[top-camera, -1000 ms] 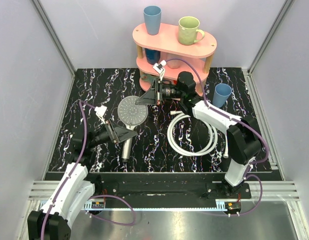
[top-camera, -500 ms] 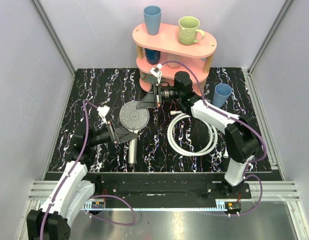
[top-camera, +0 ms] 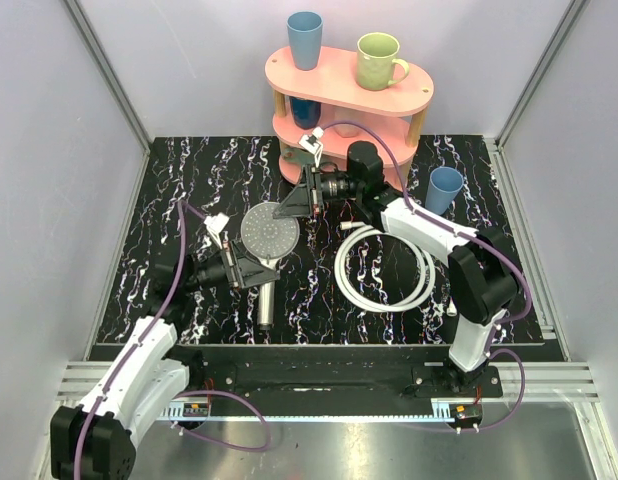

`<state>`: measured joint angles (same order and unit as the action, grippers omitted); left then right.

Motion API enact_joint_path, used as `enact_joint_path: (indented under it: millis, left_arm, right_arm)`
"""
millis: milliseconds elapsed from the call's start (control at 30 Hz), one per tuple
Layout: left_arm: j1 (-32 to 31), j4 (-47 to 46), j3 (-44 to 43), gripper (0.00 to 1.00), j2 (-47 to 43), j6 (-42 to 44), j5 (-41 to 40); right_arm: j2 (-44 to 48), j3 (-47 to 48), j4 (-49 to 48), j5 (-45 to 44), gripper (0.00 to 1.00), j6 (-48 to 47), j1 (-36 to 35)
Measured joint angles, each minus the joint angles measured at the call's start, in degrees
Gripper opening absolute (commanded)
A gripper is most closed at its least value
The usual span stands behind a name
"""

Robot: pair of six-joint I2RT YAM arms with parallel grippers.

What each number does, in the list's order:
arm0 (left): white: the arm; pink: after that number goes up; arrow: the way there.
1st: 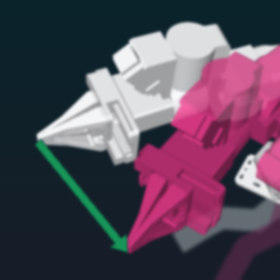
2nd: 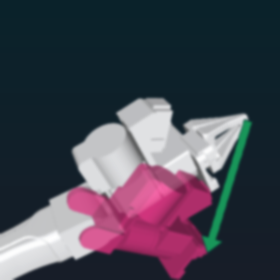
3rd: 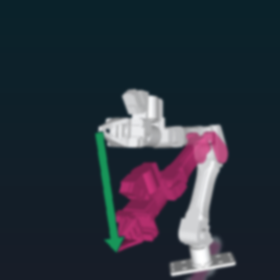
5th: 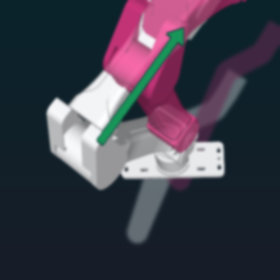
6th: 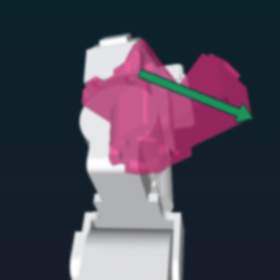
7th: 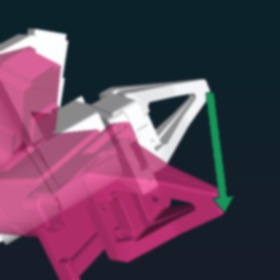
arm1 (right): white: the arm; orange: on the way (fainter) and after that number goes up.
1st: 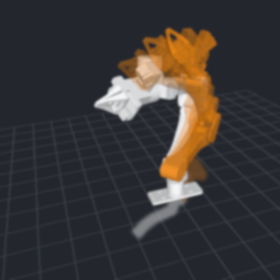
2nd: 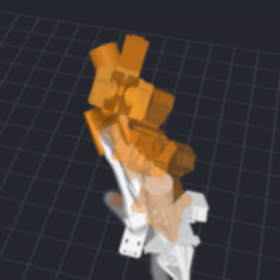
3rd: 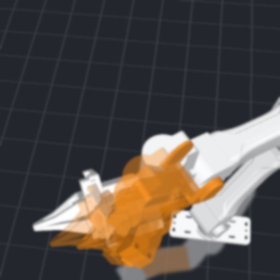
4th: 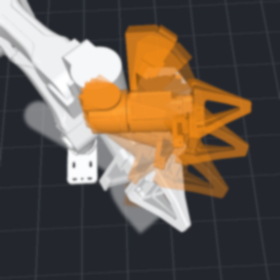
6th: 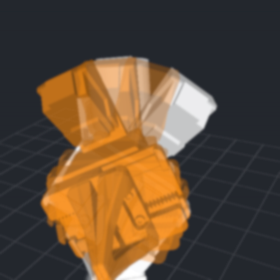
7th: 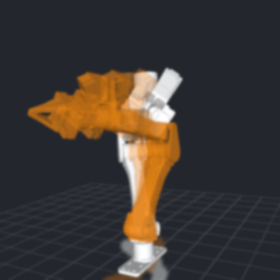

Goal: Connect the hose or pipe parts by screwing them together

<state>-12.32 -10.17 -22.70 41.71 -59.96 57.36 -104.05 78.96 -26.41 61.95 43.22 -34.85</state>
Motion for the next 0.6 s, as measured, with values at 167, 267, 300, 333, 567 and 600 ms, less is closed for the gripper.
enact_joint_path:
  millis: [167, 267, 300, 333, 567, 600]
  left_arm:
    - [-0.2, -2.3, 0.0, 0.0, 3.5, -0.4, 0.2]
    - [-0.1, -3.4, -0.1, 0.0, 5.4, -0.4, 0.0]
    - [0.2, -3.6, -0.3, 0.0, 6.1, -0.3, -0.1]
    - [0.8, -3.6, -0.5, 0.0, 6.6, -0.2, -0.2]
    - [10.7, -2.6, -2.0, 0.0, 9.0, 2.4, -3.2]
    - [12.5, -1.4, -2.1, 0.0, 8.9, 3.7, -4.1]
  right_arm:
    - [0.8, 0.5, 8.0, -4.3, 0.89, -5.3, 0.3]
    - [2.6, 0.5, 13.2, -7.2, 0.96, -8.8, 1.3]
    - [3.5, 0.5, 15.0, -8.5, 0.97, -10.1, 2.2]
    - [4.5, 0.4, 16.3, -9.6, 0.98, -11.4, 3.3]
    - [9.2, -0.2, 24.6, -21.2, 0.92, -23.1, 12.8]
    - [8.9, 0.4, 26.8, -23.6, 0.92, -25.2, 13.0]
